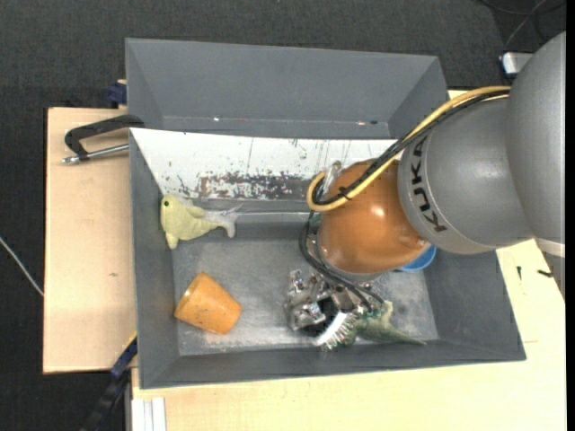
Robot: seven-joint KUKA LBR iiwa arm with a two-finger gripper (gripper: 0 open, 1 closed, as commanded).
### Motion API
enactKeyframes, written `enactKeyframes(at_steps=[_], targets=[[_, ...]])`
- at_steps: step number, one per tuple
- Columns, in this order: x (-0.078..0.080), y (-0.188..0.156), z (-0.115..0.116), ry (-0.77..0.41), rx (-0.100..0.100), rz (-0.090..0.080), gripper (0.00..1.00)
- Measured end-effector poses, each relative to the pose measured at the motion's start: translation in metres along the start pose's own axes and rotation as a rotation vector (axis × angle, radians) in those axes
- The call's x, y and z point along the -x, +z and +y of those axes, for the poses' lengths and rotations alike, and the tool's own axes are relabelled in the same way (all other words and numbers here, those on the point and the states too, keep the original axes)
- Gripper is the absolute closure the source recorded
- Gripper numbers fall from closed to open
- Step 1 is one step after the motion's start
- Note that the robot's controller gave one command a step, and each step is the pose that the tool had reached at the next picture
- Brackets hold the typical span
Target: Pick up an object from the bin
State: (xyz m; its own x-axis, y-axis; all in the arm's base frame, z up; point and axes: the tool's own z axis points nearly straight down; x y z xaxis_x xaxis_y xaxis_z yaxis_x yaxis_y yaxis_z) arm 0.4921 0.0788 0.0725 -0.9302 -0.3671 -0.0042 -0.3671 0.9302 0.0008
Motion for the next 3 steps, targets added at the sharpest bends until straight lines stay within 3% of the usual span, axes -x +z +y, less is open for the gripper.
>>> enactKeyframes(at_steps=[1, 2, 3], targets=[[0.0, 0.0, 0.0, 0.0, 0.0, -0.002, 0.0], [-0.008, -0.024, -0.077, -0.252, -0.003, 0.0, 0.0], [-0.028, -0.036, -0.129, -0.208, 0.0, -0.004, 0.0]])
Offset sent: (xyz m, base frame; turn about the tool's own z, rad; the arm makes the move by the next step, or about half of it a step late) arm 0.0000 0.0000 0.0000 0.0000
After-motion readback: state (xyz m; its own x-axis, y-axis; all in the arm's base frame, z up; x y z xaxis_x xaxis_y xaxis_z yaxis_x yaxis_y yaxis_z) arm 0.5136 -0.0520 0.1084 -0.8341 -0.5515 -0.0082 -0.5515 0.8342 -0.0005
